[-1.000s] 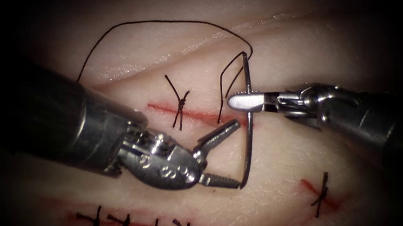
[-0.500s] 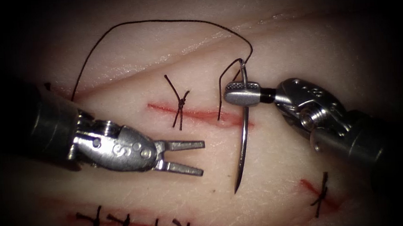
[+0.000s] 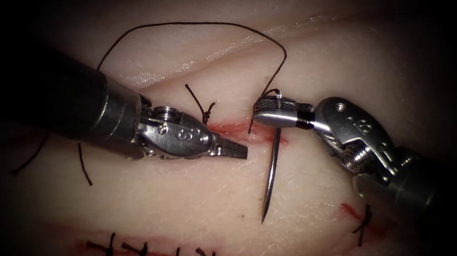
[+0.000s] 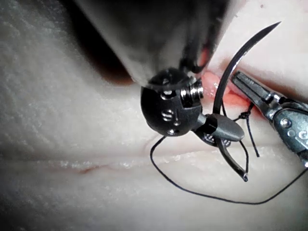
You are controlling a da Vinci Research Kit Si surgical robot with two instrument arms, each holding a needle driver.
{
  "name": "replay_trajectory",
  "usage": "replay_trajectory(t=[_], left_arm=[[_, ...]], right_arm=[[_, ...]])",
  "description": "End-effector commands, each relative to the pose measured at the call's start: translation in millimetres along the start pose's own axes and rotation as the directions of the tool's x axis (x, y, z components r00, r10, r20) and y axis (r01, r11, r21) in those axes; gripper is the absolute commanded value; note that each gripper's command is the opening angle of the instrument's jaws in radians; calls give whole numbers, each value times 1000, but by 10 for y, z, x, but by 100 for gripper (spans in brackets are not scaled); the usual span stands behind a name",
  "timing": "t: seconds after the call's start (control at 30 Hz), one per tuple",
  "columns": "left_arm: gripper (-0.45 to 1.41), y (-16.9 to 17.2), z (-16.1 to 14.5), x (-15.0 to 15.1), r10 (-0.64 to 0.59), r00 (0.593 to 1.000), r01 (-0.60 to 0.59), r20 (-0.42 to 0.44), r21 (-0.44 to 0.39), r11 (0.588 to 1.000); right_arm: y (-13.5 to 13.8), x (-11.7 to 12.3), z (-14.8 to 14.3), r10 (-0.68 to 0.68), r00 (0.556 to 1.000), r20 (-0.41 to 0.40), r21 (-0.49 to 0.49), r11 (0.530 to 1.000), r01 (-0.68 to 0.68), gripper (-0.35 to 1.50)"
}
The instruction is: Wound Closure
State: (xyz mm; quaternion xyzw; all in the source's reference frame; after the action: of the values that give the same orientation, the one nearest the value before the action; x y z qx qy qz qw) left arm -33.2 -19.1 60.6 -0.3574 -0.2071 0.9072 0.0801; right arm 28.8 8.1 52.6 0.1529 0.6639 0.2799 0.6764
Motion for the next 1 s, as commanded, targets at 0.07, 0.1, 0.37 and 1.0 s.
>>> replay_trajectory(t=[0.07, 0.1, 0.37, 1.0], left_arm=[[-45, -2, 13, -10, -4, 999, 4, 38, -1, 1000], [-45, -6, 17, -13, -7, 998, 7, 55, 2, 1000], [-45, -35, 26, -30, -31, 994, 28, 106, 31, 999], [-45, -60, 45, -53, -66, 970, 56, 235, 51, 997]], right_arm=[[2, -5, 8, -12, 1000, 0, 1, 1000, 12, -35], [2, -4, 8, -23, 1000, 0, 0, 1000, 23, -35], [0, -5, 9, -83, 997, -2, -2, 997, 83, -35], [24, -11, 26, -471, 881, 49, -57, 879, 473, -35]])
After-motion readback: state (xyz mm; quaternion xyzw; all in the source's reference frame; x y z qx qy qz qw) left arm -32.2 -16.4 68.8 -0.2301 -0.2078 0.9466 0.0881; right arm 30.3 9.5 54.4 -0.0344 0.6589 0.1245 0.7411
